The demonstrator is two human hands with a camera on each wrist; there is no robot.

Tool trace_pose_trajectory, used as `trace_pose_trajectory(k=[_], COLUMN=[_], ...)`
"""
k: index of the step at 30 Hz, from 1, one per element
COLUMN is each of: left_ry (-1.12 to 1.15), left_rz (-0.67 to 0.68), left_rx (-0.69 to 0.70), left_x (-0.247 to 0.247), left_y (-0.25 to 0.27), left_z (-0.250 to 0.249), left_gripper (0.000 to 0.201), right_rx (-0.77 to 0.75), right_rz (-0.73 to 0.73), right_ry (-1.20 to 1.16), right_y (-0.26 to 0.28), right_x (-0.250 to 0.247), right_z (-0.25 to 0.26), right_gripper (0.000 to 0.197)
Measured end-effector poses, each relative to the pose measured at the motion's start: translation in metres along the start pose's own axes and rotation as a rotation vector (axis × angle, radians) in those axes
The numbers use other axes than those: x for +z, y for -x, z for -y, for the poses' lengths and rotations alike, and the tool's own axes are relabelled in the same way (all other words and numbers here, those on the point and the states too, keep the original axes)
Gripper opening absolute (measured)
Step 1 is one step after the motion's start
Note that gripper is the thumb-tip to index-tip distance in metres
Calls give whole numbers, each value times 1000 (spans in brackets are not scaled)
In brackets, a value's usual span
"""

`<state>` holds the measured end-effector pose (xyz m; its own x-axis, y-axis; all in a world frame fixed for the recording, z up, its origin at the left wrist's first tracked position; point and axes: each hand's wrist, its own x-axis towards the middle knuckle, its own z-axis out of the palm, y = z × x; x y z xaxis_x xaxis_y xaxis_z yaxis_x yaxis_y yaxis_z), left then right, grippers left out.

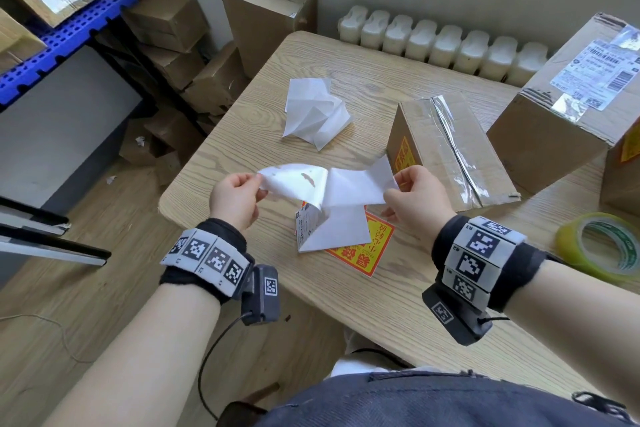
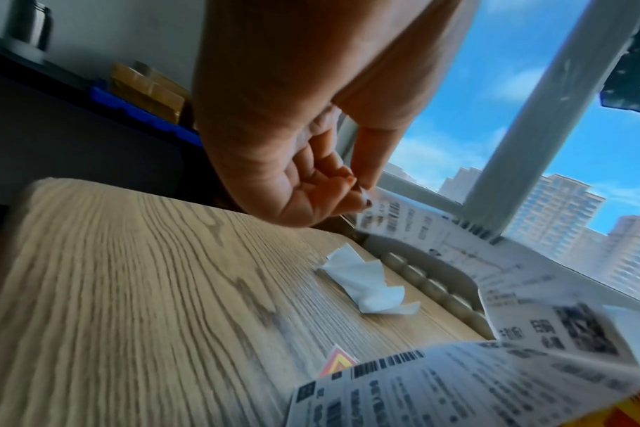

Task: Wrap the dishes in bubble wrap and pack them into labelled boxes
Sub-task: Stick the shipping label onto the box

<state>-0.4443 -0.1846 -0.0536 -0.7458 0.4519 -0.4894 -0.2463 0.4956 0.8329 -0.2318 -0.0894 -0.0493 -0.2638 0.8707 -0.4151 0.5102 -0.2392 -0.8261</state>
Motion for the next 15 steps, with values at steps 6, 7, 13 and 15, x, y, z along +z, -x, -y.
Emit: trace_pose_trajectory(k=[6,7,13,15], left_ry=[164,199,426,499], left_rz=[-94,-116,-104,-84], left_rx=[-5,-1,27,33], left_x=[-13,-14,-5,-1], left_y=[-6,-6,1,3], left_z=[-5,-6,-10,-13], left_gripper=[12,13,16,14], right_rx=[-11,-21,-95,-134], right_rz=[-30,-35,-52,-67], right_ry=[133,162,265,311], right_y=[1,0,4,4], right_x=[2,2,1,-1], right_z=[-1,-1,2,1], right_gripper=[14,12,17,15])
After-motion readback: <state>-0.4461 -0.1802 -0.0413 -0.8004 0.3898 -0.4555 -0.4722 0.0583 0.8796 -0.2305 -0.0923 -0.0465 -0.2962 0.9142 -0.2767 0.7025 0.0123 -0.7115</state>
